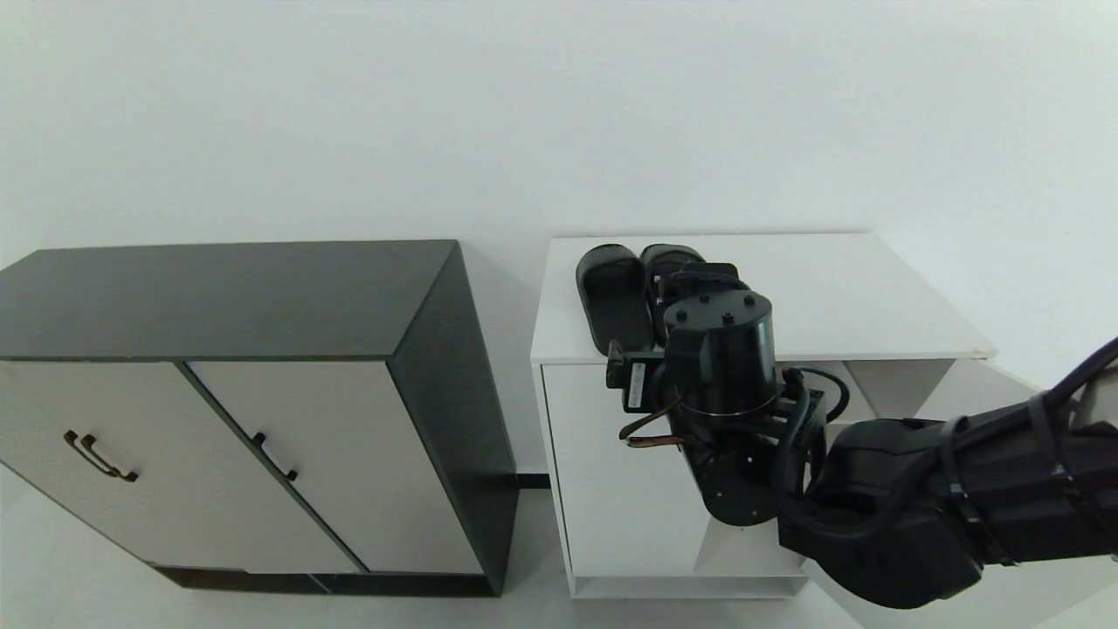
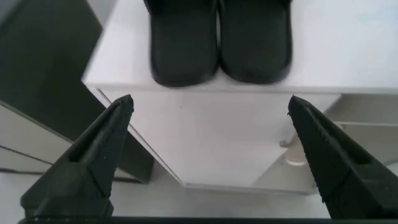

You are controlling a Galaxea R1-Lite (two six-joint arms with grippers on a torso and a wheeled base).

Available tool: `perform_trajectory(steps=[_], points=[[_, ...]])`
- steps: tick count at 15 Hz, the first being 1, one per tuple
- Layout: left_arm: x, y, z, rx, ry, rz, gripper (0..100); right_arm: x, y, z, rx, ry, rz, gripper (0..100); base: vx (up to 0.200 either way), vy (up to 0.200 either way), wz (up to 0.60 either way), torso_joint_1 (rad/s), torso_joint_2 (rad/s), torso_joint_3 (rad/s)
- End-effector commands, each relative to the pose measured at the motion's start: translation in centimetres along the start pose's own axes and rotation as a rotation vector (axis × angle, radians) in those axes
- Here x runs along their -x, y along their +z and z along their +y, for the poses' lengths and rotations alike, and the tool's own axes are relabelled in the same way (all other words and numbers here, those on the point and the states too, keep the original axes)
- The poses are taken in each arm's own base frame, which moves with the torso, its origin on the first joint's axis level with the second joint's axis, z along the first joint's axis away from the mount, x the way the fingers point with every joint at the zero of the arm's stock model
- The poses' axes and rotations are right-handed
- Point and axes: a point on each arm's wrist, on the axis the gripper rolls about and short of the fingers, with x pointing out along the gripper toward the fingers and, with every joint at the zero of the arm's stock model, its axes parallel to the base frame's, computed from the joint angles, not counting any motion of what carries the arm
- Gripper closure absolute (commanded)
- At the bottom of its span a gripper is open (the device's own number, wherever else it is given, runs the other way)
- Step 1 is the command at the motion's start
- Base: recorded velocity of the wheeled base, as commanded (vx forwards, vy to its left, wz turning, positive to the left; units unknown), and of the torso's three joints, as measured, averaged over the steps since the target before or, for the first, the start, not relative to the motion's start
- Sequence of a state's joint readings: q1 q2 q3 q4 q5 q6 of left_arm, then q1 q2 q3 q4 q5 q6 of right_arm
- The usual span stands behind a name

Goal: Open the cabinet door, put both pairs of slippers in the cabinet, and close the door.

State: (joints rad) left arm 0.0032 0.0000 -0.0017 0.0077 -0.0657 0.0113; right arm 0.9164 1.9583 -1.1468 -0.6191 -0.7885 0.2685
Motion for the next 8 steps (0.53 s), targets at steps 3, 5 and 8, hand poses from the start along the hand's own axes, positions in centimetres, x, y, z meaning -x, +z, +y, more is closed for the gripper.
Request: perform_trajectory(steps=[3,5,8], points=[[0.0,0.0,0.0,0.001,0.0,0.0,100,-0.26,-0.23,0.08,-0.001,-0.004,-0.004,0,0.2,0.0,0.0,-0.009,0.0,0.004],[-0.01,0.0,0.0,0.001,0.0,0.002,100,-0.21,-0.41,0.07,0.005,-0.002,0.001,0,0.2,0.0,0.0,0.005,0.0,0.002],[0.0,0.0,0.0,0.001,0.0,0.0,100,-0.22,-0.55,0.05,0.01,-0.003,0.004,0,0.2,0.0,0.0,0.006,0.0,-0.001]])
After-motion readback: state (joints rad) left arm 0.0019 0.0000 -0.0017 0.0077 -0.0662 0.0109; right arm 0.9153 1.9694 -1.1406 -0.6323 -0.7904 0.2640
